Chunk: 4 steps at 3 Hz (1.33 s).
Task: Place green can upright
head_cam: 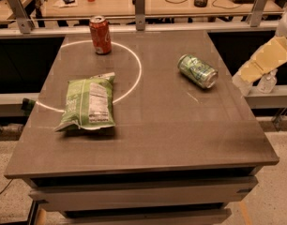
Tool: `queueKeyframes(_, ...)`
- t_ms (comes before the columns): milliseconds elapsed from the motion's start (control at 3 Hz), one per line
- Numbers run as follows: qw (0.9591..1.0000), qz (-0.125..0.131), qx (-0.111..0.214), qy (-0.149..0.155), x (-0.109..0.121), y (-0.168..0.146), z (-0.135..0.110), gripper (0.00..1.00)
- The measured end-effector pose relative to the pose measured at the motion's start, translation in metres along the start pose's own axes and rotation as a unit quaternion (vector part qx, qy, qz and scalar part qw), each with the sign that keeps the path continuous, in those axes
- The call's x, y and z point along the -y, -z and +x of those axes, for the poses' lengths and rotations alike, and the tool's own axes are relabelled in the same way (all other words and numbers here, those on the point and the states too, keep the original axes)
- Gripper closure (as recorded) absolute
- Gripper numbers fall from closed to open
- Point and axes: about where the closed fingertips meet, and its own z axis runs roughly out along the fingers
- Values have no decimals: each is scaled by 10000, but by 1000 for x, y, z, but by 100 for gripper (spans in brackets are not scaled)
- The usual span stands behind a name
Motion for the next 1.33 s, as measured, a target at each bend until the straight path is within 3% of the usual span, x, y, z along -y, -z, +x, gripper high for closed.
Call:
queueKeyframes(333, 9978, 139, 95, -644, 26, -26, -17, 0)
queueKeyframes(667, 9963, 305, -97, -792, 53, -55, -41, 0)
queueKeyframes(1333, 9968, 418, -489, -485, 73, -97, -94, 0)
